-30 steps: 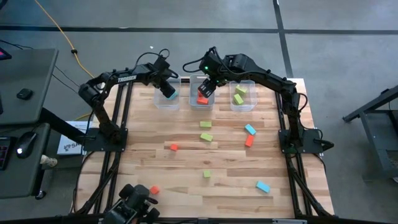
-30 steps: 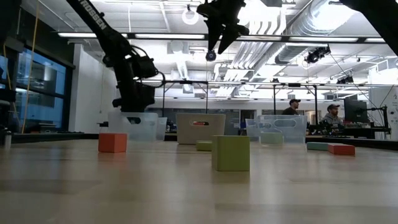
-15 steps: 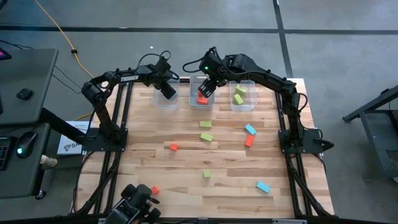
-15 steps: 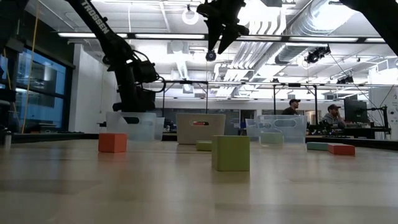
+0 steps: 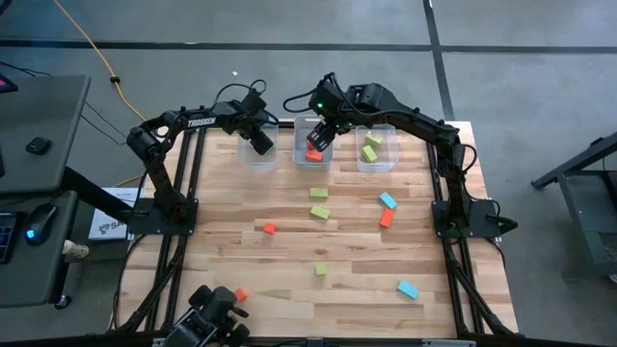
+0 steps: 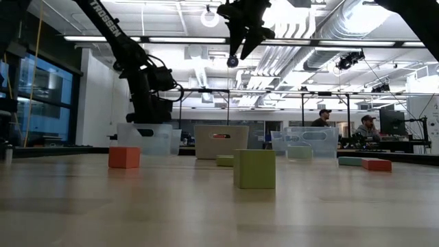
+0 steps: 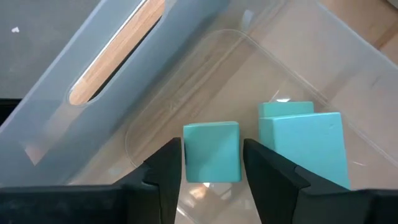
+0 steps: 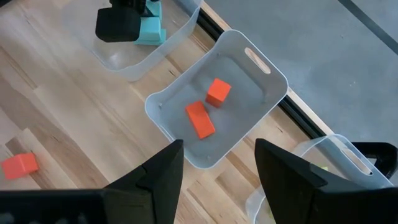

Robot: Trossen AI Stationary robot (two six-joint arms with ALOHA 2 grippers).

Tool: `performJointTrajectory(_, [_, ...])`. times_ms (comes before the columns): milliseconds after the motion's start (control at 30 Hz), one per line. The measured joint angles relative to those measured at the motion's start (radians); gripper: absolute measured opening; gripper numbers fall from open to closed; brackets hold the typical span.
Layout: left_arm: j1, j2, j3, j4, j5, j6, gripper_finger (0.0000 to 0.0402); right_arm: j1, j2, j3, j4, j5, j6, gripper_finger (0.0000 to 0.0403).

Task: Sort & place blocks by color
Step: Put the blue cube block into the left transparent bin, then put the small rectangular block into the right transparent bin

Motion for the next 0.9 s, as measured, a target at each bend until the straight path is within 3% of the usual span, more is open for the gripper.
performJointTrajectory(333, [0.001,-0.026,0.006,-0.009,-0.011,0.0,0.0146,0.043,0.0,0.0,-0.013,-0.036,0.025,0.019])
performJointTrajectory(633, [0.001,-0.093,0.118,-0.119,-0.024,0.001,0.0145,0.147,0.0,0.0,-0.174,-0.052,0.11,0.019])
performJointTrajectory(900, [-0.005,-0.18,0.156,-0.188,-0.026,0.001,0.0145,0.229,0.0,0.0,-0.172,-0.095,0.139,0.019])
